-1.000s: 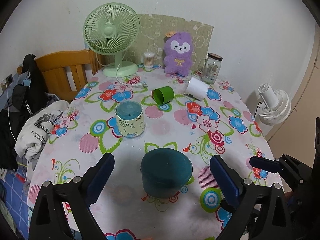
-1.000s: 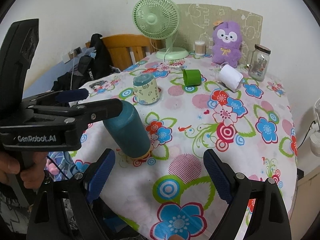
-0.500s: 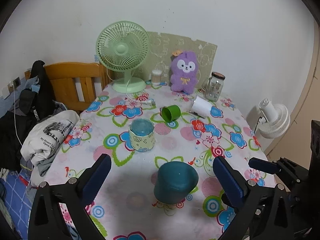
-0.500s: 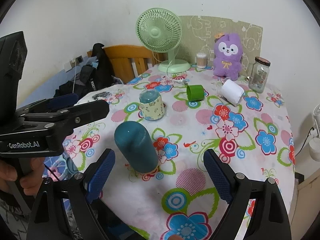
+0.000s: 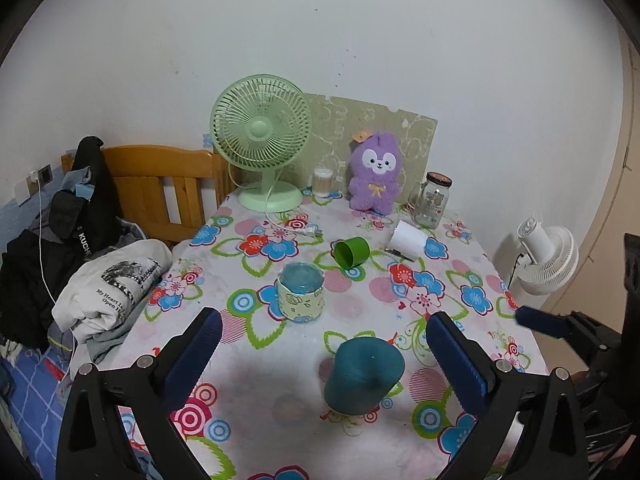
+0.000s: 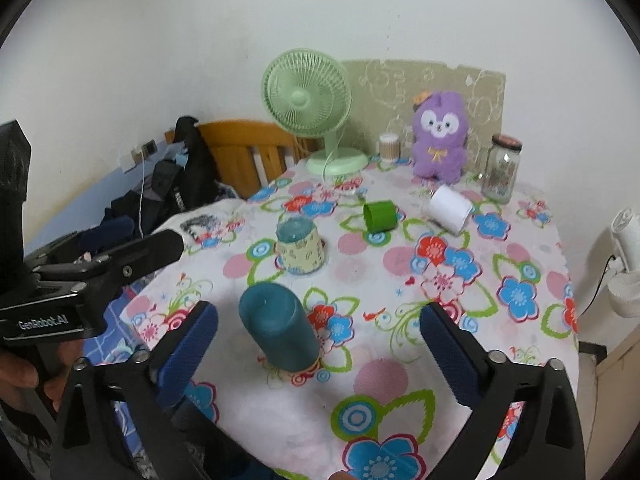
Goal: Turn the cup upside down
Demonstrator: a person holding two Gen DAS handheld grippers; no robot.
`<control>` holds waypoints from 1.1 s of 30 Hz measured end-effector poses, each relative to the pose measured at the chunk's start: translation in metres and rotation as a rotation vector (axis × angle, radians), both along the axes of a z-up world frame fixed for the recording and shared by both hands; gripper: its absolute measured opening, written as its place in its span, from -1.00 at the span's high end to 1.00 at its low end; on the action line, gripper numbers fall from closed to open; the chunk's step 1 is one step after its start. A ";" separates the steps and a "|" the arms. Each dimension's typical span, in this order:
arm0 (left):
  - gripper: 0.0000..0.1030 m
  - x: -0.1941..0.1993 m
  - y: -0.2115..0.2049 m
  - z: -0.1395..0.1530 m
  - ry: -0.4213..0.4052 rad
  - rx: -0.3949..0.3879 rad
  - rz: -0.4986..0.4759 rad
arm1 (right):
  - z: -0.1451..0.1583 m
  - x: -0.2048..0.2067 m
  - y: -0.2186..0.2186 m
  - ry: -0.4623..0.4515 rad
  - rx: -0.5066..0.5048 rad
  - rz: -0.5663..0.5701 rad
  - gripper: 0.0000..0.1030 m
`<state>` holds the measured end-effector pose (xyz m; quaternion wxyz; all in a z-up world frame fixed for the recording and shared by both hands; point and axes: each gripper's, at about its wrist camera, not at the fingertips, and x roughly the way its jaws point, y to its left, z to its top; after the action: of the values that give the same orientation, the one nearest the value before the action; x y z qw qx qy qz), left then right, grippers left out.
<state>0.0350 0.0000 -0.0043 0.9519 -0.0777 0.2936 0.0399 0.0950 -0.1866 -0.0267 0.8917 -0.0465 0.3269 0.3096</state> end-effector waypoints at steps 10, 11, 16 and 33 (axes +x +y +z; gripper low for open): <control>-1.00 -0.014 0.003 0.003 -0.030 0.035 0.011 | 0.025 -0.028 0.007 -0.134 -0.015 -0.030 -0.99; -1.00 -0.014 0.003 0.003 -0.029 0.042 0.008 | 0.026 -0.031 0.008 -0.144 -0.016 -0.031 -0.99; -1.00 -0.019 0.004 0.005 -0.048 0.039 -0.001 | 0.034 -0.041 0.013 -0.203 -0.019 -0.036 -0.99; -1.00 -0.026 0.001 0.011 -0.069 0.054 -0.017 | 0.036 -0.039 0.010 -0.187 0.021 -0.040 -0.99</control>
<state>0.0092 0.0013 0.0064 0.9635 -0.0508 0.2601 0.0371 0.0560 -0.1768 0.0096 0.9247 -0.0595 0.2401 0.2895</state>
